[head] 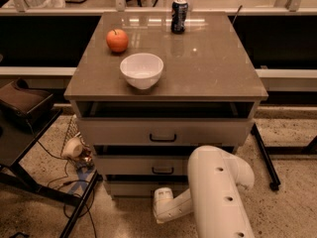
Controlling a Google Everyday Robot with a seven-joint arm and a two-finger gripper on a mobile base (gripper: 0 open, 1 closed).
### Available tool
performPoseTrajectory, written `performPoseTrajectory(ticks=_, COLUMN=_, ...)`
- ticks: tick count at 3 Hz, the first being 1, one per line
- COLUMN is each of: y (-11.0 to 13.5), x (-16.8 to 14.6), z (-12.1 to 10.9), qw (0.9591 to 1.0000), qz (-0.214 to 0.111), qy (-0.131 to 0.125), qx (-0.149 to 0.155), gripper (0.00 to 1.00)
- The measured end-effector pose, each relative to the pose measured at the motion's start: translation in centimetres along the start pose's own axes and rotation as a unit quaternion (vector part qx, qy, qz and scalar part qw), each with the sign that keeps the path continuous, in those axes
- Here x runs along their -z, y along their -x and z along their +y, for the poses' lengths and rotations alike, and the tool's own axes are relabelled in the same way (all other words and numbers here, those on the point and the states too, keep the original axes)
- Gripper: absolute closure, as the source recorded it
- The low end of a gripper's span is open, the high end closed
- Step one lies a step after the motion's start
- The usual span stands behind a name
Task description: Open bottom drawer
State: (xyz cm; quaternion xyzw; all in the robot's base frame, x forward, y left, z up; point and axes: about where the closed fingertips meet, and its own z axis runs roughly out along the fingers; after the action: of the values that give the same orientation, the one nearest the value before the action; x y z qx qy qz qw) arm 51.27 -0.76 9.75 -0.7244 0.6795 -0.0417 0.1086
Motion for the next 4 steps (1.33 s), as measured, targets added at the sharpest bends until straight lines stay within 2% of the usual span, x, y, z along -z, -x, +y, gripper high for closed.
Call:
performPoseTrajectory(ticks=2, y=0.0, x=0.0, z=0.1, qw=1.0, qz=0.0, qy=0.001, qx=0.0, gripper=0.88)
performPoseTrajectory(ticks=3, y=-0.5, x=1.7, z=1.7, qw=0.9999, qz=0.006, qy=0.006, qx=-0.006, gripper=1.0)
performPoseTrajectory(ticks=4, y=-1.3, x=4.5, z=4.4, qw=0.9995, qz=0.015, qy=0.011, qx=-0.024, gripper=1.0)
